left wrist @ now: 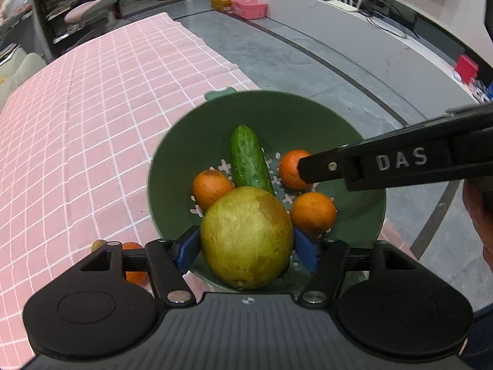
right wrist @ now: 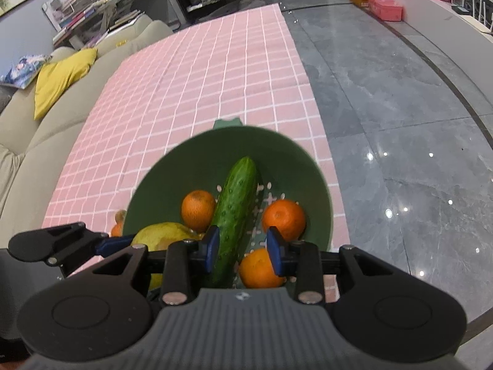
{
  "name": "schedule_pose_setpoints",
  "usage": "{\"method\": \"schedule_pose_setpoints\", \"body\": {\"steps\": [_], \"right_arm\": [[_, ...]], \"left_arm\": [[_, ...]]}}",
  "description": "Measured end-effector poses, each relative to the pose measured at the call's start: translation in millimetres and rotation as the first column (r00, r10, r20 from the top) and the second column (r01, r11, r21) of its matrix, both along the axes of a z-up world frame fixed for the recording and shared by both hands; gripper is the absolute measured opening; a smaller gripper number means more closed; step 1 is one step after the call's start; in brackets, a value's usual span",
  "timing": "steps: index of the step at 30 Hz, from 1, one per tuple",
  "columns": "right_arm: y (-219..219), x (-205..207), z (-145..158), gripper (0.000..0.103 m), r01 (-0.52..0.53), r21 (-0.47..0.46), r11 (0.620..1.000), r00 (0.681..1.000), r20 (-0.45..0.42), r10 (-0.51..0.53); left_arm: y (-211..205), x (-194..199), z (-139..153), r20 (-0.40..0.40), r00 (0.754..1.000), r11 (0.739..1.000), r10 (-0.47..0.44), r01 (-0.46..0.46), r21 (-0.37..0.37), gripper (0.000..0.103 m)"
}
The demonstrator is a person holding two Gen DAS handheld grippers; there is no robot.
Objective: Organize fruits
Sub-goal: 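Carry the pear and orange into the green colander and open both tools, then move both tools back over the remaining fruits on the table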
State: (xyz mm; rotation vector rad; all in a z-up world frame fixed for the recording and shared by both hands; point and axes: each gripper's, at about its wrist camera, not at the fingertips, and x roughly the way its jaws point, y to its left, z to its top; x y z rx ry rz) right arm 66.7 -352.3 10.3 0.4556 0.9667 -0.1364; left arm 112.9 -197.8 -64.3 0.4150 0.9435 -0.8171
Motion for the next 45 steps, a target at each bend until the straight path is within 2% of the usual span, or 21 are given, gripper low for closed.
{"method": "schedule_pose_setpoints", "body": {"steps": [1, 3, 8, 12, 17, 20, 27, 32, 38, 45], "right_arm": [[-1.7, -1.5, 2.7, 0.032, 0.008, 0.002, 1.000, 1.000, 0.008, -0.008], [-5.1, -4.7, 7.8, 0.032, 0.026, 0.009, 1.000, 0.999, 0.024, -0.026], [-11.9, -11.8, 20.2, 0.032, 0.053, 0.033, 0.998, 0.997, 0.060, -0.055], [-6.2, -14.9, 31.0, 0.032, 0.036, 0.042, 0.998, 0.995, 0.090, -0.040], [11.3, -16.7, 43.3, 0.032, -0.013, 0.028, 1.000, 0.992, 0.125, 0.010], [23.5, -20.3, 47.9, 0.032, -0.044, 0.013, 0.999, 0.990, 0.137, 0.041], [61.1, -35.5, 53.3, 0.032, -0.115, -0.029, 0.993, 0.982, 0.148, 0.118], [91.2, -46.5, 50.9, 0.032, -0.162, -0.064, 0.985, 0.973, 0.155, 0.170], [120.7, -58.9, 38.2, 0.032, -0.187, -0.089, 0.978, 0.970, 0.141, 0.198], [143.5, -43.3, 20.4, 0.032, -0.222, -0.099, 0.970, 0.965, 0.121, 0.233]], "left_arm": [[2.1, -0.3, 5.8, -0.004, 1.000, 0.999, -0.002, 0.002, -0.033, 0.095], [4.6, -0.5, 18.0, -0.006, 1.000, 0.997, 0.001, -0.001, -0.077, 0.096], [15.1, -8.1, 46.1, 0.064, 0.997, 0.996, 0.036, -0.030, -0.088, 0.096], [49.7, -18.3, 62.2, 0.107, 0.988, 0.989, 0.112, -0.101, -0.105, 0.096], [103.5, -27.5, 69.3, 0.103, 0.967, 0.968, 0.231, -0.217, -0.128, 0.096], [132.0, -34.2, 69.4, 0.091, 0.955, 0.953, 0.284, -0.270, -0.134, 0.096], [181.2, -42.7, 71.5, 0.081, 0.940, 0.937, 0.331, -0.317, -0.143, 0.096], [203.6, -51.3, 67.3, 0.113, 0.932, 0.933, 0.345, -0.328, -0.151, 0.096], [221.6, -50.3, 48.6, 0.103, 0.936, 0.935, 0.336, -0.318, -0.157, 0.095], [224.6, -43.9, 26.8, 0.107, 0.952, 0.953, 0.288, -0.274, -0.131, 0.092]]}}
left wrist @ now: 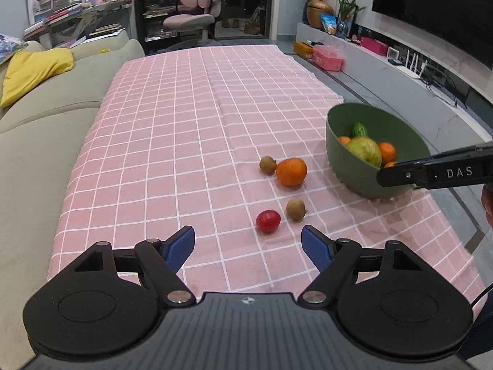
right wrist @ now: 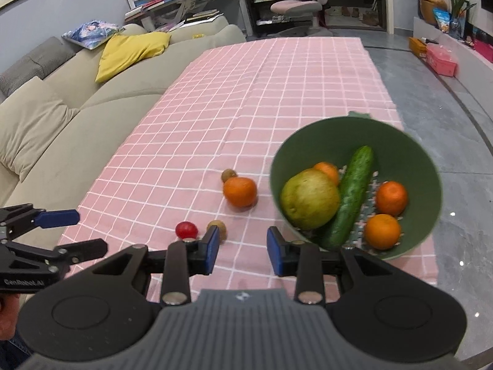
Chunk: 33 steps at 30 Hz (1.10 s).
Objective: Organize fruits
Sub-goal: 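Move both tools back over the remaining fruits on the table, then grasp the red tomato with the left tool while the right tool grasps a kiwi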
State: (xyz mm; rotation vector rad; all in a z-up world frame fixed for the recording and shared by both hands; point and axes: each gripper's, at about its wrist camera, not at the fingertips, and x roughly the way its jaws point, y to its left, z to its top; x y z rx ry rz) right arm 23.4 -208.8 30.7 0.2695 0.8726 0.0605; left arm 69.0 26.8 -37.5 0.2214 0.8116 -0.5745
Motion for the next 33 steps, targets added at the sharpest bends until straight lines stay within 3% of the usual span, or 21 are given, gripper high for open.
{"method": "schedule_pose_setpoints", "body": {"steps": [11, 22, 28, 33], "right_arm": [[26.8, 30.3, -32.8, 0.032, -0.052, -0.005, 0.999, 0.997, -0.057, 0.052], [40.1, 59.4, -62.5, 0.032, -0.057, 0.020, 0.998, 0.994, -0.093, 0.059], [39.3, 70.1, -73.1, 0.032, -0.053, 0.032, 0.998, 0.992, -0.110, 0.056], [38.1, 77.1, -80.1, 0.032, -0.051, 0.040, 0.998, 0.991, -0.123, 0.056]], "left_arm": [[-11.4, 21.5, -28.6, -0.017, 0.996, 0.996, -0.090, 0.090, 0.016, 0.088], [-42.8, 33.1, -57.9, -0.011, 0.961, 0.956, -0.277, 0.277, 0.097, 0.083], [-53.0, 48.2, -70.6, -0.027, 0.946, 0.937, -0.322, 0.323, 0.134, 0.065], [-60.9, 53.9, -77.8, -0.029, 0.930, 0.918, -0.366, 0.366, 0.153, 0.064]]}}
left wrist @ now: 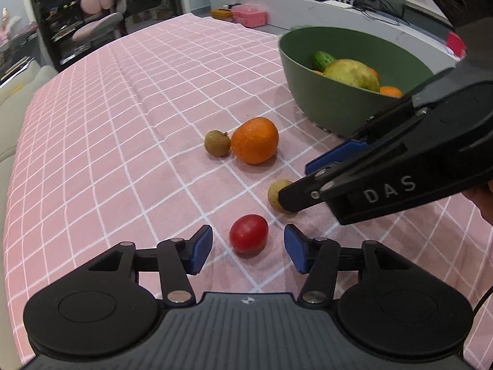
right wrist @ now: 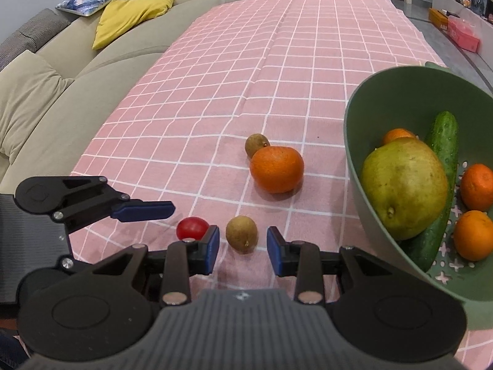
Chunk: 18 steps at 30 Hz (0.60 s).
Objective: Organize fruits
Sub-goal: 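Grasp the red tomato with the left tool while the right tool grasps a kiwi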
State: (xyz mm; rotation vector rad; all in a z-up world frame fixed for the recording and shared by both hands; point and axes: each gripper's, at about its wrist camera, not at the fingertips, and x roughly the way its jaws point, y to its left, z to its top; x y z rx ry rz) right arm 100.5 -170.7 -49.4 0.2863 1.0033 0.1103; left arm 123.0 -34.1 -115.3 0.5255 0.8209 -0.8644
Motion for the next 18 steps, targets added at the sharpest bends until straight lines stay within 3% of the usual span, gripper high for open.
{"method": "schedule_pose_setpoints", "body": {"steps": [2, 6, 12, 18], "right_arm": [[-0.7, 3.0, -2.3, 0.032, 0.001, 0.003, 1.000, 1.000, -0.006, -0.001], [-0.2, 7.4, -6.5, 0.031, -0.004, 0.007, 1.000, 1.000, -0.016, 0.004], [-1.6, 12.0, -12.1, 0.028, -0.019, 0.013, 1.000, 0.999, -0.033, 0.019], [-1.9, 14.8, -15.6, 0.021, -0.019, 0.008, 1.000, 0.999, -0.036, 0.020]], "left_arm": [[-2.5, -0.2, -2.7, 0.005, 1.000, 1.000, -0.018, 0.018, 0.011, 0.060], [-5.6, 4.2, -6.6, -0.012, 1.000, 1.000, -0.019, 0.019, 0.011, 0.043], [-6.6, 6.2, -7.0, -0.006, 1.000, 1.000, -0.023, 0.023, 0.008, 0.035], [-4.3, 6.2, -6.6, -0.012, 1.000, 1.000, -0.013, 0.013, 0.005, 0.033]]}}
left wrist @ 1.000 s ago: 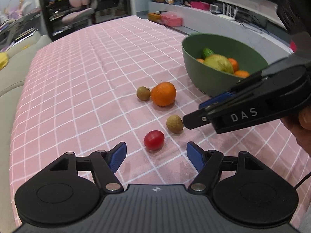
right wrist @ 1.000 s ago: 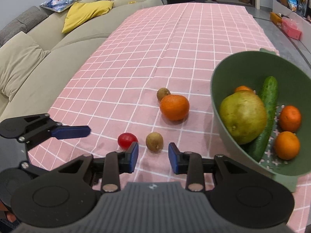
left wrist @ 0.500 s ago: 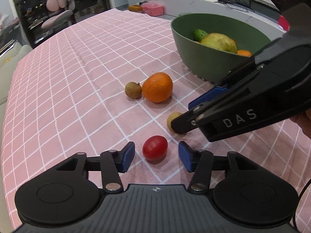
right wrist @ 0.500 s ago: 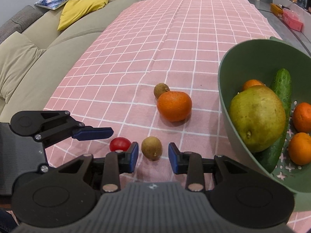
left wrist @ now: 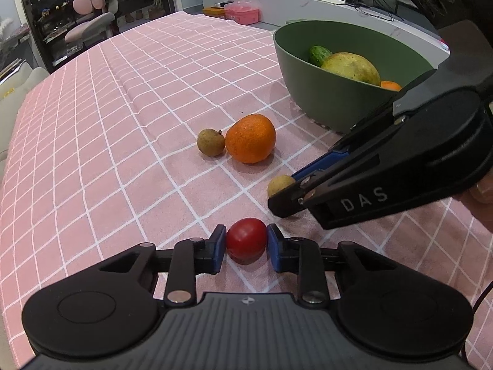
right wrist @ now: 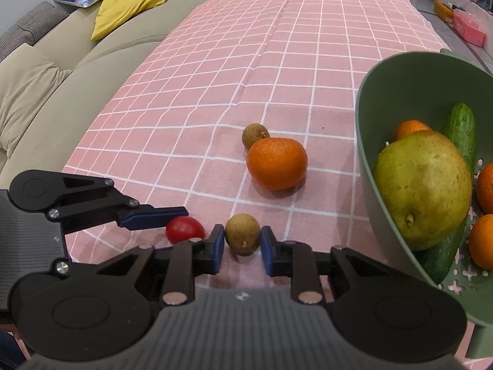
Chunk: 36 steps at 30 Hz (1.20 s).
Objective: Organize fruits
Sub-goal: 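Grasp the red tomato with the left tool while the right tool grasps a kiwi, then lower the tomato and kiwi into the green colander and open both tools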
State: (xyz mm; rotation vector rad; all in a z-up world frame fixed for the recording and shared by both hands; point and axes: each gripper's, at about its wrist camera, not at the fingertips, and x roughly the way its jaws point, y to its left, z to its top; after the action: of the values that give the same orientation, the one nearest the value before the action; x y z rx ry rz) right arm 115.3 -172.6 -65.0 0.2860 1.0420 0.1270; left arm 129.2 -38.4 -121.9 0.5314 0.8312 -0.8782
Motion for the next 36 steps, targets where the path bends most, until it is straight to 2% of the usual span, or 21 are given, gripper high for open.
{"method": "schedule_pose_setpoints", "body": {"steps": [9, 19, 28, 36], "right_arm": [[-3.2, -1.0, 9.1, 0.021, 0.003, 0.007, 1.000, 1.000, 0.022, -0.004], [-16.9, -8.8, 45.1, 0.021, 0.025, 0.034, 0.999, 0.994, 0.101, -0.028], [-45.7, -29.6, 84.2, 0.021, 0.079, 0.062, 0.995, 0.979, 0.182, -0.089], [-79.6, -47.8, 108.6, 0.021, 0.150, 0.099, 0.984, 0.959, 0.229, -0.169]], "left_arm": [[5.0, -1.7, 8.2, 0.009, 1.000, 1.000, 0.011, -0.011, 0.007, 0.032], [-0.3, -2.6, 48.5, 0.053, 0.998, 1.000, 0.025, -0.024, -0.015, 0.032], [-27.7, -23.3, 78.5, 0.123, 0.992, 1.000, -0.021, 0.020, 0.011, 0.032], [-49.8, -36.7, 88.2, 0.141, 0.988, 0.998, -0.068, 0.067, 0.010, 0.032]]}}
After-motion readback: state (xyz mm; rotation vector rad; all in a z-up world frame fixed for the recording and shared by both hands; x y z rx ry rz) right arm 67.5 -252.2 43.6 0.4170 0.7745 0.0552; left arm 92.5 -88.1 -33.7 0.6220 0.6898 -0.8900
